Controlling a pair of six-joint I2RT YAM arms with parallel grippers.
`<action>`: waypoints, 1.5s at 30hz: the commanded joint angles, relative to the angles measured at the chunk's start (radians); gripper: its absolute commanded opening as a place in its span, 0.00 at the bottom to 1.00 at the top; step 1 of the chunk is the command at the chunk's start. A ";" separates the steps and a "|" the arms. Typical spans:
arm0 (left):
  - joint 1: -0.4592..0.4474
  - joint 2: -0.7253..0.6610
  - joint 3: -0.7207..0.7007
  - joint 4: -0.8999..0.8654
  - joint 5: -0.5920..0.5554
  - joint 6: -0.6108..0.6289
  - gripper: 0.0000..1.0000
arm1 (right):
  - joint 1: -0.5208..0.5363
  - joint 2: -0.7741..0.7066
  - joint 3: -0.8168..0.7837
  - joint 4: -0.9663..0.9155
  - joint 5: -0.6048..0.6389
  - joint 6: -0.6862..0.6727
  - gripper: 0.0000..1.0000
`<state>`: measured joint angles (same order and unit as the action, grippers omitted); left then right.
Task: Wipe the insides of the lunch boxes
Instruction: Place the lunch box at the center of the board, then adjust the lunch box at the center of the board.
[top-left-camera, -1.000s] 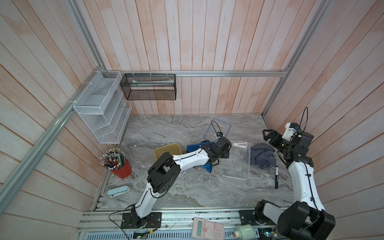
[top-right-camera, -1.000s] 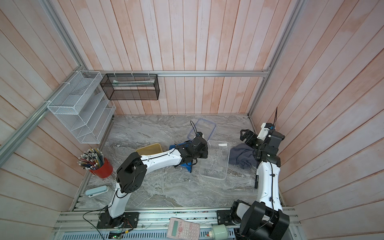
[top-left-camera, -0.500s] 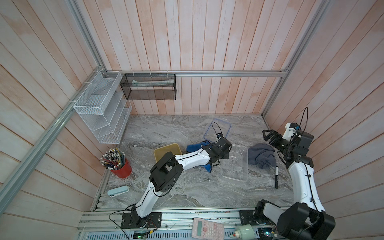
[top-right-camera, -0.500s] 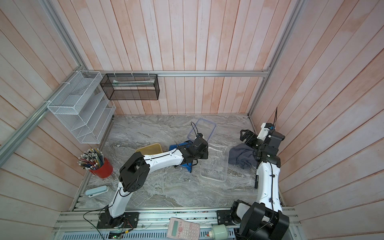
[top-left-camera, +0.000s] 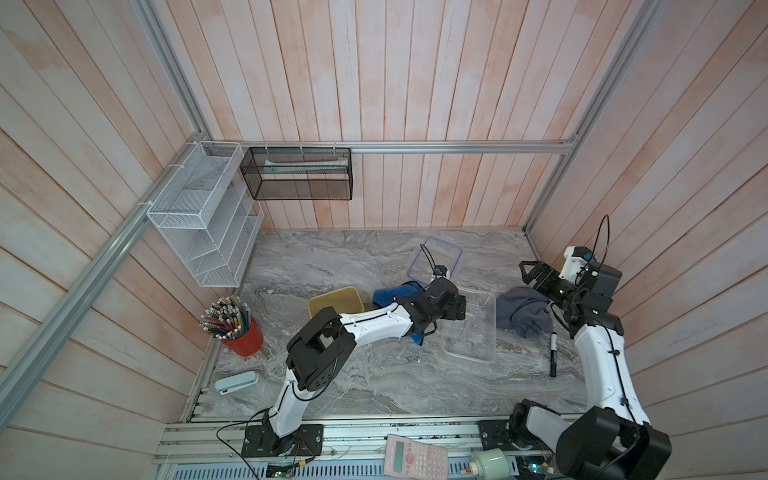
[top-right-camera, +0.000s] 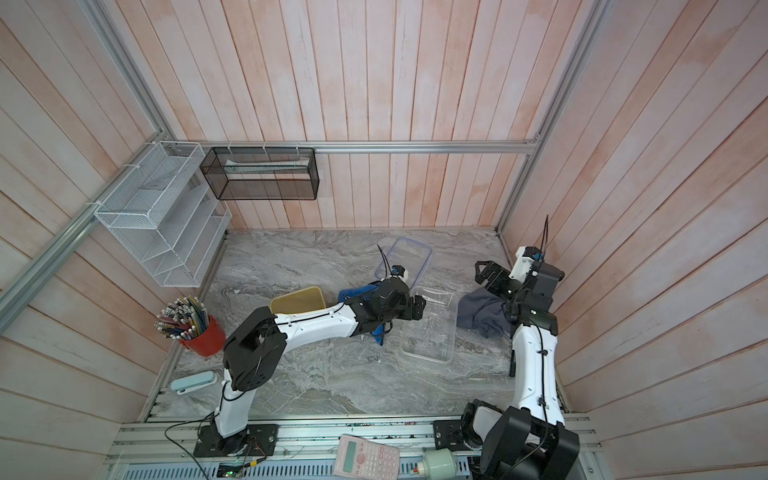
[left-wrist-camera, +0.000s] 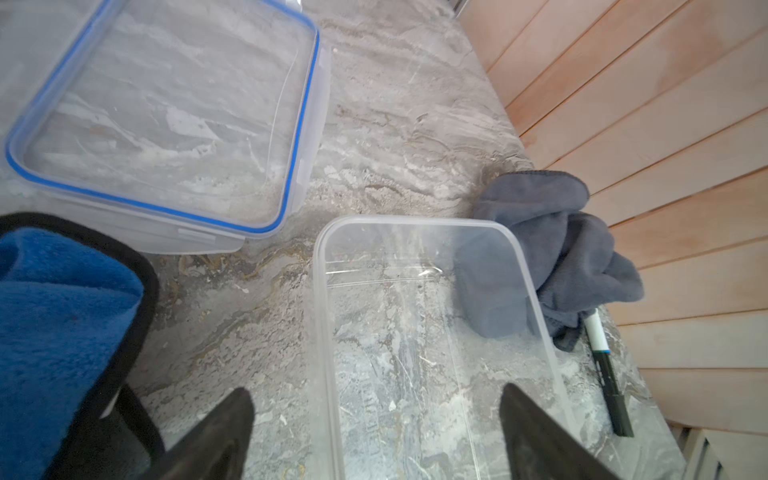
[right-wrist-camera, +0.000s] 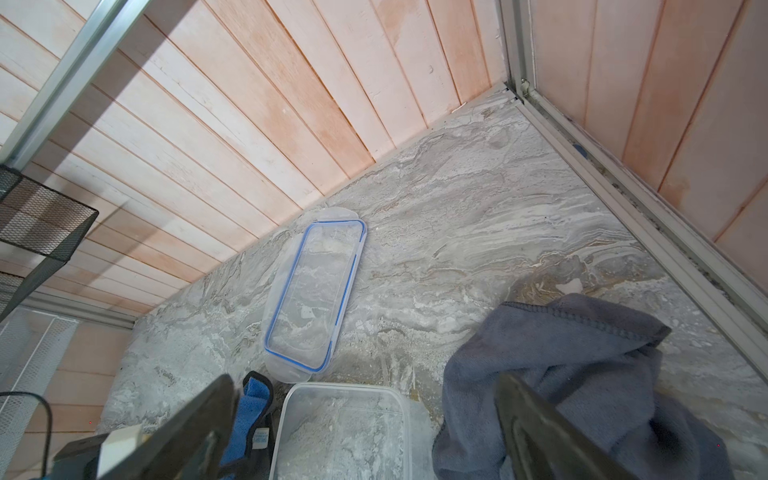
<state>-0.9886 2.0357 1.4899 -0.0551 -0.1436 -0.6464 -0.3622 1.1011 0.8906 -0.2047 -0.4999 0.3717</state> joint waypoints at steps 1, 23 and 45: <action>-0.009 -0.082 -0.047 0.096 -0.065 0.067 1.00 | 0.037 -0.010 -0.007 0.025 -0.008 -0.009 0.98; 0.384 -0.641 -0.522 -0.058 -0.321 0.132 1.00 | 0.730 0.198 0.033 0.339 0.151 0.240 0.94; 0.823 -0.492 -0.547 -0.101 0.051 0.229 0.98 | 1.187 0.586 0.151 0.383 -0.013 0.250 0.73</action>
<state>-0.1715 1.5242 0.9108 -0.1440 -0.1310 -0.4541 0.8066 1.6527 1.0042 0.2073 -0.4572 0.6510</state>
